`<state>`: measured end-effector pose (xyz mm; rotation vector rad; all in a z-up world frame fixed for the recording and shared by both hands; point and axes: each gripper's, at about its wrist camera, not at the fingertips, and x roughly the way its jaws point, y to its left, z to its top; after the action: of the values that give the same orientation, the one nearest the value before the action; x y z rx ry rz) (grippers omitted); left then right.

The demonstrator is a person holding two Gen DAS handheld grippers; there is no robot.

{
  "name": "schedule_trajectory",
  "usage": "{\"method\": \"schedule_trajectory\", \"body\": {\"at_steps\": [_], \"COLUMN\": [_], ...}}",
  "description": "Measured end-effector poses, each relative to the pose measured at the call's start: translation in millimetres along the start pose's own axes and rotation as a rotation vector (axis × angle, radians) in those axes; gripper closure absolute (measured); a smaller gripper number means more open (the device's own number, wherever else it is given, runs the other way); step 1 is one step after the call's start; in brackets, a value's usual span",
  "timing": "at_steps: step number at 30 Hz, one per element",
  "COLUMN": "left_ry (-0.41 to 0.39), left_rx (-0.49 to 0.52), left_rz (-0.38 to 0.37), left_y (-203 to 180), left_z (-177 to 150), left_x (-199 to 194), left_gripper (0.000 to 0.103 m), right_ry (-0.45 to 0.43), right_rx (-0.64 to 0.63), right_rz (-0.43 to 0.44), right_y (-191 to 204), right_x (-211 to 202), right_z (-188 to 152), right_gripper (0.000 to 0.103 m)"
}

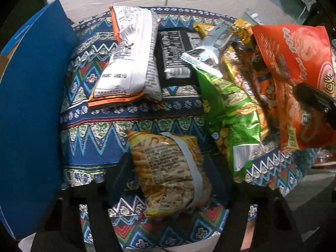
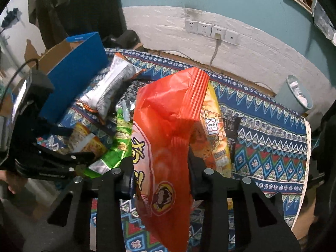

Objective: Organize snacks
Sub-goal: 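Grasp the striped peanut bag with the left gripper while the right gripper grasps the orange chip bag, then carry both bags over the cardboard box and open both grippers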

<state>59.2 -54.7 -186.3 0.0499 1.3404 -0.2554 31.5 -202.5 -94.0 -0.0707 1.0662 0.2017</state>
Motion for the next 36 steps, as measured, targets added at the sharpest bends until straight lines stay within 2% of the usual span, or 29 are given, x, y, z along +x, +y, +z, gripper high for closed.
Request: {"method": "schedule_trajectory", "body": {"at_steps": [3, 6, 10, 14, 21, 23, 25, 27, 31, 36], "left_ry": [0.002, -0.003, 0.004, 0.006, 0.055, 0.038, 0.034, 0.037, 0.007, -0.069], "left_rx": [0.001, -0.004, -0.019, -0.021, 0.021, 0.025, 0.036, 0.032, 0.033, 0.039], "left_rz": [-0.001, -0.005, 0.045, 0.017, 0.039, 0.036, 0.052, 0.034, 0.044, 0.078], "left_y": [2, 4, 7, 4, -7, -8, -8, -6, -1, -2], "left_z": [-3, -6, -6, -10, -12, -7, -6, -6, -12, -10], "left_x": [-1, -2, -1, -2, 18, 23, 23, 20, 2, -27], "left_gripper": [0.043, 0.043, 0.022, 0.022, 0.020, 0.026, 0.040, 0.043, 0.045, 0.045], "right_ry": [-0.012, -0.015, -0.015, -0.013, -0.025, -0.028, -0.030, -0.033, -0.043, -0.059], "right_rx": [0.005, 0.011, 0.010, 0.012, 0.016, 0.015, 0.012, 0.009, 0.007, 0.003], "right_rz": [0.007, 0.005, 0.001, 0.005, 0.008, 0.008, 0.008, 0.007, 0.008, 0.014], "right_y": [0, 1, 2, 1, 0, 0, 1, 2, 4, 9], "right_x": [-5, -9, -11, -11, -16, -17, -18, -19, -22, -28], "right_z": [-1, 0, 0, -2, -3, -2, -2, -1, 1, 6], "right_gripper": [0.068, 0.068, 0.068, 0.068, 0.068, 0.068, 0.068, 0.068, 0.068, 0.068]}}
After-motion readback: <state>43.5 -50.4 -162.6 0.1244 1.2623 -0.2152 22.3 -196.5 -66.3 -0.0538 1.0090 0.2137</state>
